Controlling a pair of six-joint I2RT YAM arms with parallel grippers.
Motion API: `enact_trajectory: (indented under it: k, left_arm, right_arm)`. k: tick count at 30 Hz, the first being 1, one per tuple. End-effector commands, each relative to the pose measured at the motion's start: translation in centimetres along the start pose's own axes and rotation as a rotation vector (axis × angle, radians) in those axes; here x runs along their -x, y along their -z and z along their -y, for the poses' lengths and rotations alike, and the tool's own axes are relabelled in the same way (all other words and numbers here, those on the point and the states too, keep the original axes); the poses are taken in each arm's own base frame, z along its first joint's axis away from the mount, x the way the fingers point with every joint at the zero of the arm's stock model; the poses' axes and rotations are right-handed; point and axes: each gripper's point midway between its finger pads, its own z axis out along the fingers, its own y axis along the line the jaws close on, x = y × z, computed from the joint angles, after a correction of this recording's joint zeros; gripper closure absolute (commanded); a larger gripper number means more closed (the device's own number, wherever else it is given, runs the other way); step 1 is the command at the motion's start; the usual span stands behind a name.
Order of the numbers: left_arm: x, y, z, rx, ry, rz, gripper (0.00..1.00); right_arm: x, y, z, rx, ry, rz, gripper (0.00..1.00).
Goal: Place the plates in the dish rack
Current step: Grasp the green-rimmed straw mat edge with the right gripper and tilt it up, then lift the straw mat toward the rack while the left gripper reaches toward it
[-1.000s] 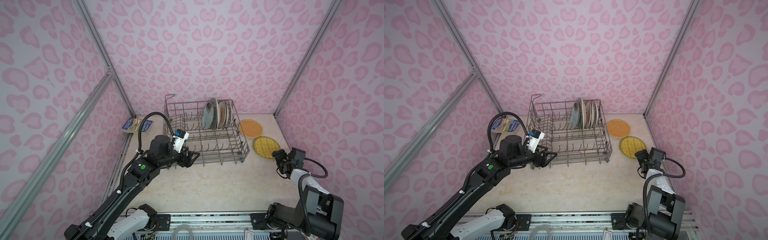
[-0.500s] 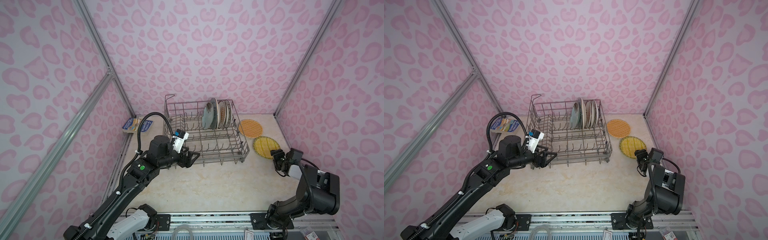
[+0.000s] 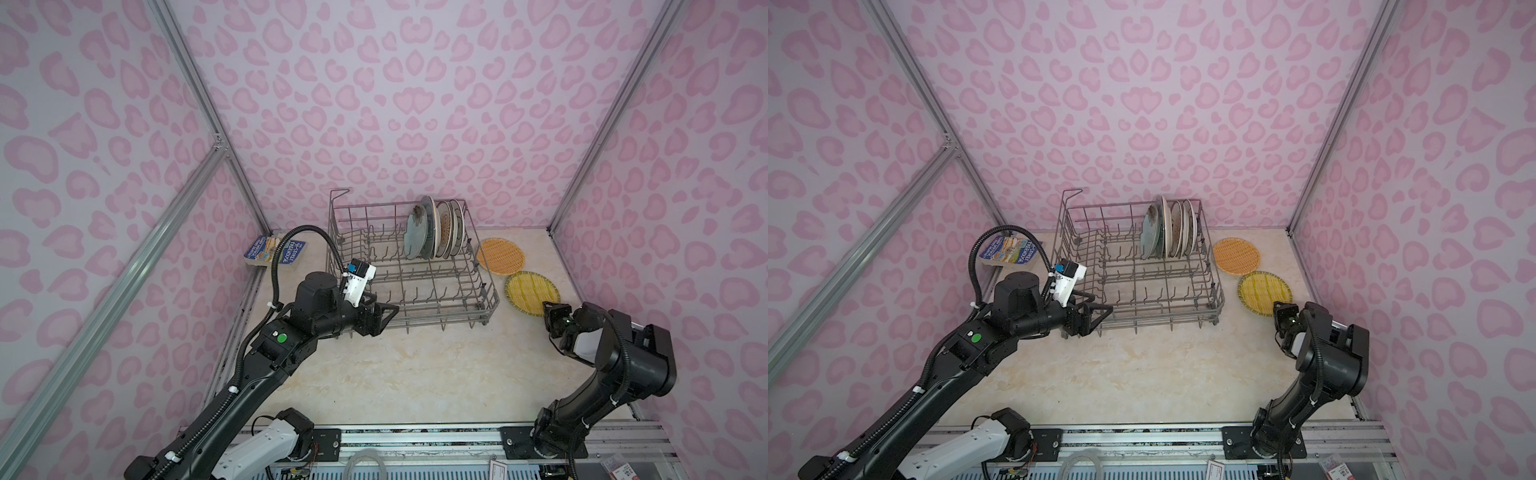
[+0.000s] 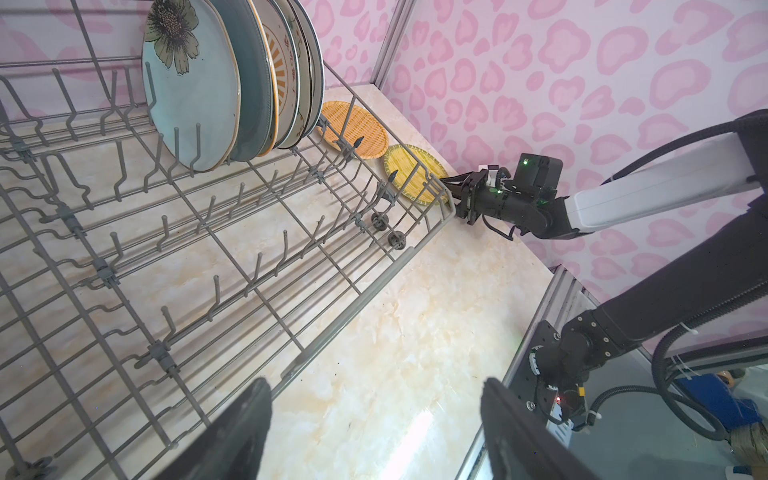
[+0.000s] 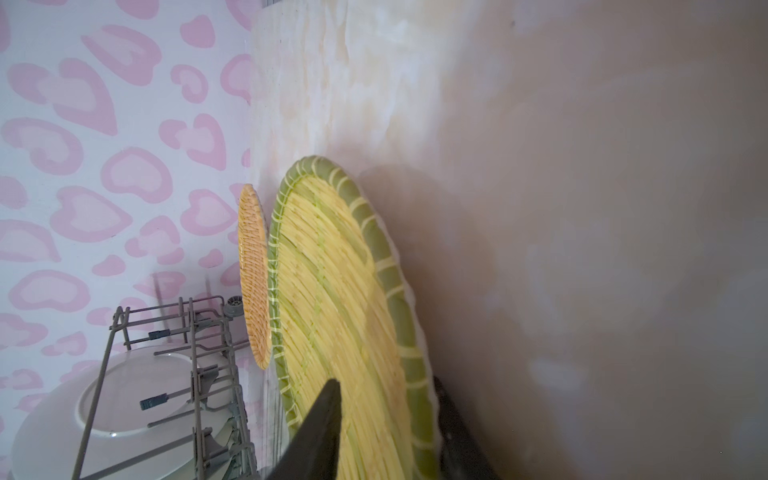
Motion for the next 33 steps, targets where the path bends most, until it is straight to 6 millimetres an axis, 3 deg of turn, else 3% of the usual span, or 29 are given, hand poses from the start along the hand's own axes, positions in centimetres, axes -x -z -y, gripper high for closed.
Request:
enact_trajectory:
  k: [1, 10, 17, 24, 33]
  left_arm:
    - [0.8, 0.1, 0.3, -0.016, -0.017, 0.034, 0.19]
    - [1.0, 0.1, 0.3, -0.012, -0.022, 0.044, 0.19]
    - [1.3, 0.5, -0.1, 0.014, -0.034, 0.068, 0.19]
    - [1.5, 0.7, -0.3, 0.027, -0.049, 0.098, 0.17]
    - [1.8, 1.2, 0.7, -0.031, -0.09, 0.167, 0.12]
  right_arm:
    - [-1.0, -0.2, 1.3, 0.004, -0.086, -0.025, 0.76]
    - [-0.5, 0.9, 1.0, 0.019, -0.088, -0.005, 0.98]
    - [0.1, 3.8, 0.0, -0.03, -0.042, 0.007, 1.0]
    - [0.4, 7.2, -3.7, -0.024, -0.002, -0.006, 1.0]
    - [-0.3, 14.5, -10.5, 0.038, 0.086, 0.039, 1.0]
